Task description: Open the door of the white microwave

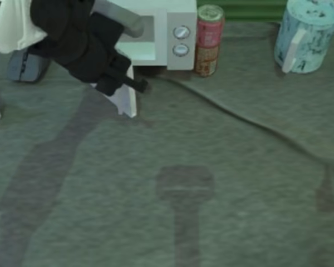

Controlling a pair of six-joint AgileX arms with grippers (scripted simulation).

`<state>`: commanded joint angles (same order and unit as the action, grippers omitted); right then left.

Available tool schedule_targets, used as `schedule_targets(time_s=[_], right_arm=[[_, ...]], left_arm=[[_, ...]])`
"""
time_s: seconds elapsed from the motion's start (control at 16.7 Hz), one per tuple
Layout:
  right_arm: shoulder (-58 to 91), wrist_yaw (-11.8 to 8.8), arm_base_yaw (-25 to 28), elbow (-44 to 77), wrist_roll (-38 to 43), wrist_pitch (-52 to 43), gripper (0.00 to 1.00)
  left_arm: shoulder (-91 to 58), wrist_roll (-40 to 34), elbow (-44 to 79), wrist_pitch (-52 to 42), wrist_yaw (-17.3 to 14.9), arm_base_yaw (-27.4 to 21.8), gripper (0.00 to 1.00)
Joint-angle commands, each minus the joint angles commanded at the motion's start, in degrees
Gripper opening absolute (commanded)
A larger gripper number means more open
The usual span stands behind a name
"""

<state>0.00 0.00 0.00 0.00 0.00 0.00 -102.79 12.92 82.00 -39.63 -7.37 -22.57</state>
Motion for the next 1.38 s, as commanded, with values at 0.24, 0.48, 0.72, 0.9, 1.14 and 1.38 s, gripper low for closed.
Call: schedule_targets(time_s=[0.24, 0.48, 0.72, 0.9, 1.14, 1.38], right_arm=[[0.0, 0.0, 0.0, 0.0, 0.0, 0.0, 1.0], [0.0, 0.0, 0.0, 0.0, 0.0, 0.0, 1.0], [0.0, 0.0, 0.0, 0.0, 0.0, 0.0, 1.0], [0.0, 0.0, 0.0, 0.0, 0.0, 0.0, 1.0], [0.0, 0.0, 0.0, 0.0, 0.0, 0.0, 1.0], [0.0, 0.0, 0.0, 0.0, 0.0, 0.0, 1.0]], left_arm=[[0.0, 0.0, 0.0, 0.0, 0.0, 0.0, 0.0], [0.0, 0.0, 0.0, 0.0, 0.0, 0.0, 0.0], [0.0, 0.0, 0.0, 0.0, 0.0, 0.0, 0.0], [0.0, 0.0, 0.0, 0.0, 0.0, 0.0, 0.0], [-0.18, -0.17, -0.2, -0.02, -0.33, -0.23, 0.0], [0.8, 3.09, -0.94, -0.36, -1.92, 0.94, 0.0]])
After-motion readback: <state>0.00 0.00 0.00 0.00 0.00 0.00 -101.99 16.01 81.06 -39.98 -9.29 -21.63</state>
